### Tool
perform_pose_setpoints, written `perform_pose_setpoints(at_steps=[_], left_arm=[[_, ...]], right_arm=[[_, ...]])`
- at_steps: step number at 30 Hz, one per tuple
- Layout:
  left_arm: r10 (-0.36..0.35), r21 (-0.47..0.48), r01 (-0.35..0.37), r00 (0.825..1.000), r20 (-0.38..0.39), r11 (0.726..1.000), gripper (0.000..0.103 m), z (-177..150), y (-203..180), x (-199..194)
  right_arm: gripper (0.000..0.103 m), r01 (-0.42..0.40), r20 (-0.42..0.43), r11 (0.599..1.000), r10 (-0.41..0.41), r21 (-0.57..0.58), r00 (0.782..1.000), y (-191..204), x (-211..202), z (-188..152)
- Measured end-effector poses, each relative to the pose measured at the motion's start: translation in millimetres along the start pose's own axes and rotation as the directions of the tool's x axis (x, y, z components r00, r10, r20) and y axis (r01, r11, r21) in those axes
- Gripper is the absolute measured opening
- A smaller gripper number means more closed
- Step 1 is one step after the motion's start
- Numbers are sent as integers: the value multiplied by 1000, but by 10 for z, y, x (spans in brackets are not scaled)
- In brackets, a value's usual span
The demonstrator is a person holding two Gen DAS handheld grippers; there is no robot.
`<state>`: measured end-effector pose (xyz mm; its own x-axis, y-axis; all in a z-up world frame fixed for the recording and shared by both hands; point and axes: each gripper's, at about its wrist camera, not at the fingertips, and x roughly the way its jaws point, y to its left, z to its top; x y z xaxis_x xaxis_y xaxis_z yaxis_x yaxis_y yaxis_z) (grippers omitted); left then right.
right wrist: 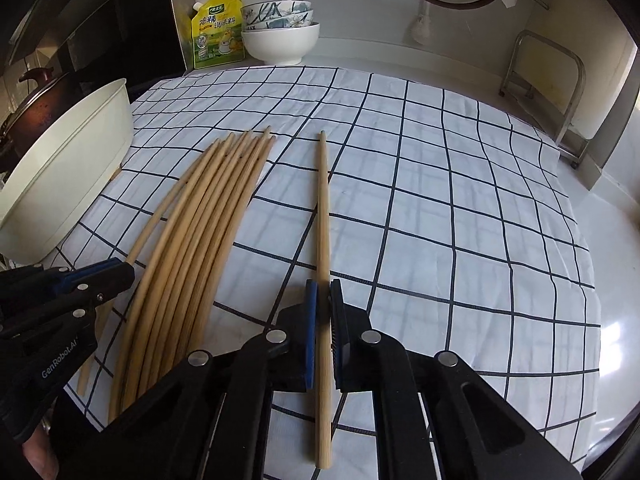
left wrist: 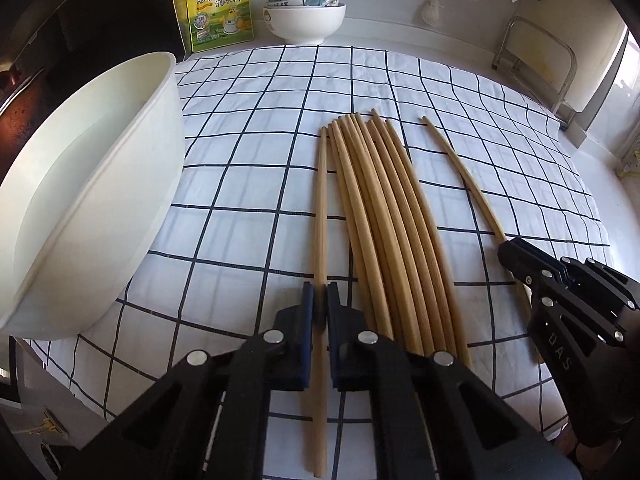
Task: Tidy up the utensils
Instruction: 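Close the left tool on one chopstick while the right tool grasps another chopstick, then lift and carry the left tool's chopstick over the basin while the right tool carries its own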
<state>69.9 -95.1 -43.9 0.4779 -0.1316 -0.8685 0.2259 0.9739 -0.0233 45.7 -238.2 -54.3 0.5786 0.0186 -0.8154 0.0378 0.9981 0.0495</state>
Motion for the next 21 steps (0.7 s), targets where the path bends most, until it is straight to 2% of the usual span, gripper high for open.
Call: perform_pose_setpoints(at_steps=[4, 11, 14, 21], left_arm=[[-67, -32, 66, 998, -12, 997, 7, -1, 81, -38], [-124, -27, 126, 991, 40, 992, 7, 18, 138, -296], [-142, -32, 144, 988, 56, 989, 7, 22, 193, -364], [-156, -20, 157, 988, 18, 987, 7, -96, 267, -255]], right_arm=[[6, -34, 6, 998, 33, 59, 999, -51, -52, -30], [6, -53, 49, 995, 49, 81, 998, 56, -255, -7], [6, -49, 53, 996, 45, 75, 998, 125, -281, 23], [6, -27, 25, 997, 25, 75, 999, 175, -219, -36]])
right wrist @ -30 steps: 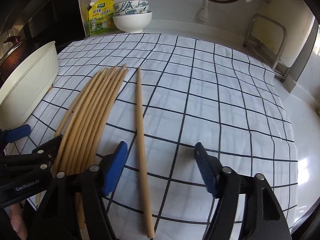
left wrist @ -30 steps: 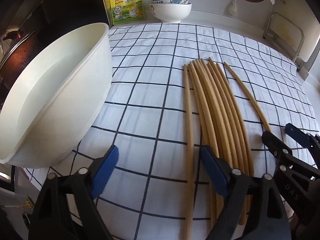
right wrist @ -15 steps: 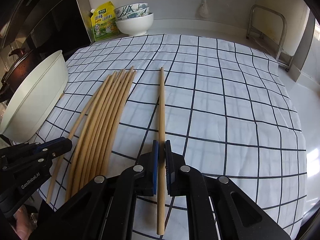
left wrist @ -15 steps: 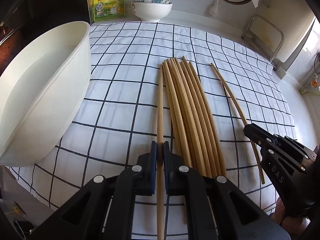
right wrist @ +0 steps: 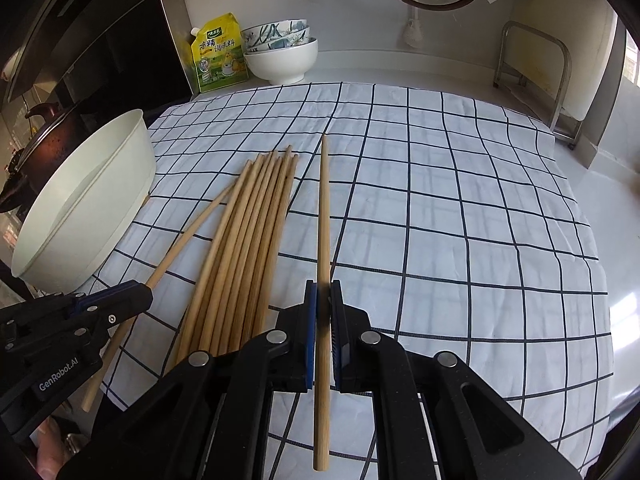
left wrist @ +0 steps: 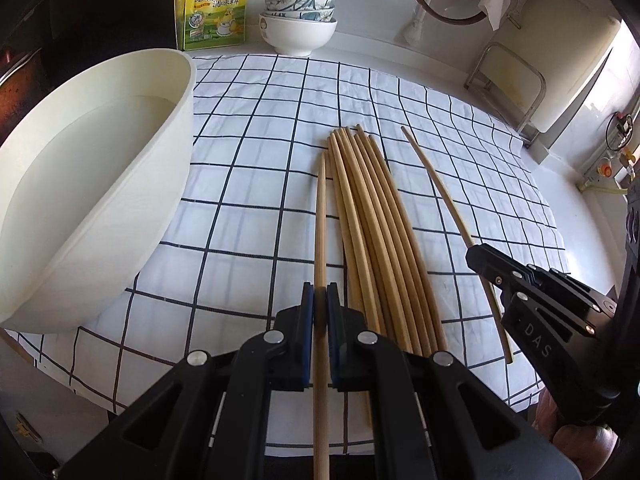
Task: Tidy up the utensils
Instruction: 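Lift and carry the left tool's chopstick over the basin while the right tool carries its own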
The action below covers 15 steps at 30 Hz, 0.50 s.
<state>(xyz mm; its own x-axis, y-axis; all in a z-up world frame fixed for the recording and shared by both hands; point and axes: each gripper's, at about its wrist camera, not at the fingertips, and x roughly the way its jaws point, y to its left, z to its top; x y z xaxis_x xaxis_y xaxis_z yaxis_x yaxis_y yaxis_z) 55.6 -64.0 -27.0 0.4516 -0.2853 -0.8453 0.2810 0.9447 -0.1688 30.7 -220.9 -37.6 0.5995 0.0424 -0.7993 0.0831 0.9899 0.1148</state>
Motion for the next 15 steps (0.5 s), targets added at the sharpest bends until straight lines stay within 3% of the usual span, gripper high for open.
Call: perform_pose_setpoints(at_steps=[6, 15], left_arm=[[16, 19, -15, 999, -34, 1000, 7, -117, 55, 119], [80, 65, -79, 997, -11, 995, 9, -87, -15, 160]], right_arm=[[6, 28, -26, 1000, -28, 6, 999, -46, 66, -124], [6, 14, -15, 1000, -14, 12, 1000, -78, 70, -175]])
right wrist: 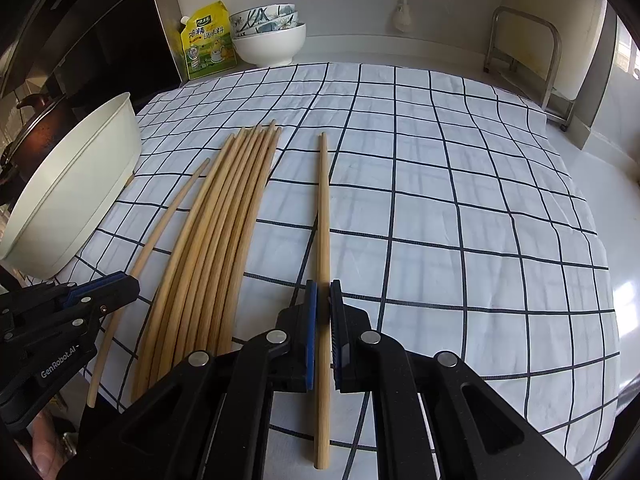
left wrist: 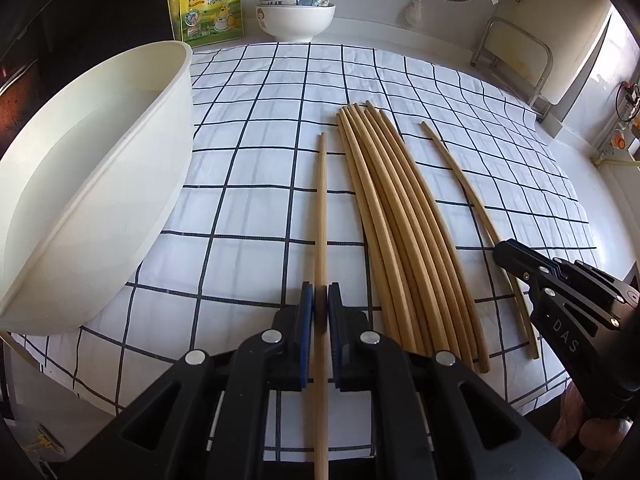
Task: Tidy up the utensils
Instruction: 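Lift and carry the left tool's chopstick over the basin while the right tool carries its own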
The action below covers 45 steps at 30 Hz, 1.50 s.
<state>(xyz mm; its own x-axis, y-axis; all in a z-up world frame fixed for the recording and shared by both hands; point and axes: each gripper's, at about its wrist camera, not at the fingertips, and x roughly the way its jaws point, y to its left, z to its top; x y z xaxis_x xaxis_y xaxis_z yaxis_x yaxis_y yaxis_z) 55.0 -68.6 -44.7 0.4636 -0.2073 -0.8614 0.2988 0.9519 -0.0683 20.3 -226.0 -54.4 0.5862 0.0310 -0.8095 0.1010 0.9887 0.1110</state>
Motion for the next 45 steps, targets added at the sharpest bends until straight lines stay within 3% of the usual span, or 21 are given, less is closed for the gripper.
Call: perform_pose_setpoints(at_steps=[7, 10, 12, 18, 25, 31, 36, 45], left_arm=[[73, 47, -74, 997, 19, 996, 23, 117, -100, 79], [90, 70, -92, 996, 26, 993, 20, 107, -142, 78], [58, 69, -58, 998, 13, 996, 7, 102, -150, 71], [-1, 13, 1, 1000, -6, 1000, 7, 110, -77, 17], [-85, -27, 87, 995, 55, 996, 7, 257, 7, -375], [-92, -92, 107, 984, 153, 990, 7, 465, 354, -794], [-21, -152, 58, 971, 237, 987, 7, 640, 839, -1097], [79, -260, -11, 964, 253, 965, 7, 778, 1709, -1151]], right_arm=[[6, -18, 2, 1000, 18, 12, 1000, -17, -5, -4], [6, -21, 1, 1000, 21, 15, 1000, -16, -7, -6], [6, -21, 1, 1000, 21, 15, 1000, -11, -8, -7], [6, -26, 10, 999, 26, 25, 1000, -6, -21, 4], [6, -67, 62, 997, 65, 31, 996, 113, -220, 162], [6, -151, 133, 988, 152, -17, 979, 498, -458, 471], [6, -241, 162, 967, 251, -78, 954, 1017, -481, 744], [6, -363, 83, 914, 382, -181, 920, 2079, -181, 1155]])
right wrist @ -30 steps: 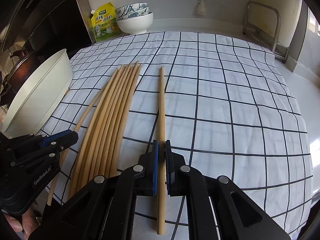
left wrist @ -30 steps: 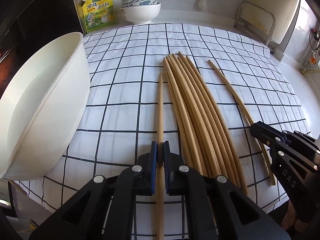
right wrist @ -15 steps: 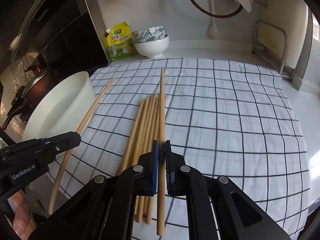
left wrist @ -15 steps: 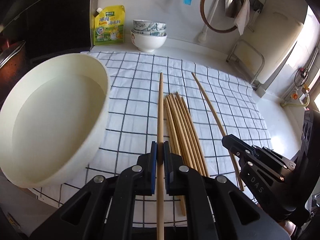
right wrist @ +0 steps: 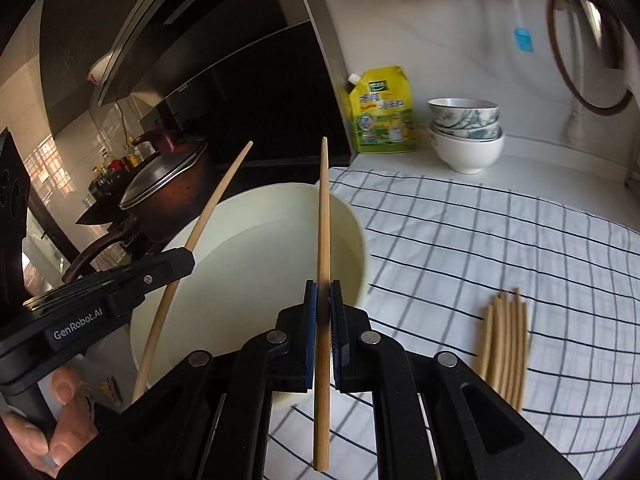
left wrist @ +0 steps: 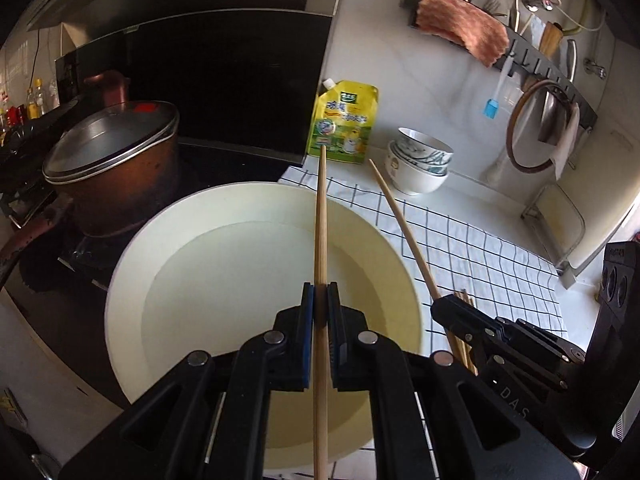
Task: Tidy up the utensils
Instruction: 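Lift and carry the left tool's chopstick over the basin while the right tool carries its own, then open the left tool over the water while the right tool releases its chopstick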
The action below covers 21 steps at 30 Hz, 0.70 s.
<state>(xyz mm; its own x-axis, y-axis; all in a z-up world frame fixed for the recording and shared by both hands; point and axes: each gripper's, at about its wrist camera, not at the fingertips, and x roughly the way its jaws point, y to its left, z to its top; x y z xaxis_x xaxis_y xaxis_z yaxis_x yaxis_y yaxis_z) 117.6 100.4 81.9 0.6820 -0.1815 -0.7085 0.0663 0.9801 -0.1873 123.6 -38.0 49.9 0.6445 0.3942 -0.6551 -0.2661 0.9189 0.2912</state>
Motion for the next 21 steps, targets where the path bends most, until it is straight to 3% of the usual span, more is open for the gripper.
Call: perform_pose_setpoints(at_steps=[6, 14, 19, 21], left_arm=[[22, -37, -23, 999, -39, 999, 7, 27, 374, 253], [36, -49, -41, 993, -111, 998, 7, -92, 633, 582], [49, -70, -58, 992, -119, 996, 8, -155, 730, 619], [54, -81, -64, 992, -115, 995, 13, -173, 747, 597]], right_arm=[[6, -28, -93, 1000, 27, -7, 995, 227, 438, 101], [6, -22, -203, 1000, 25, 19, 979, 242, 805, 37], [7, 0, -218, 1000, 4, 17, 976, 223, 856, -39], [10, -1, -201, 1000, 6, 21, 980, 207, 807, -47]])
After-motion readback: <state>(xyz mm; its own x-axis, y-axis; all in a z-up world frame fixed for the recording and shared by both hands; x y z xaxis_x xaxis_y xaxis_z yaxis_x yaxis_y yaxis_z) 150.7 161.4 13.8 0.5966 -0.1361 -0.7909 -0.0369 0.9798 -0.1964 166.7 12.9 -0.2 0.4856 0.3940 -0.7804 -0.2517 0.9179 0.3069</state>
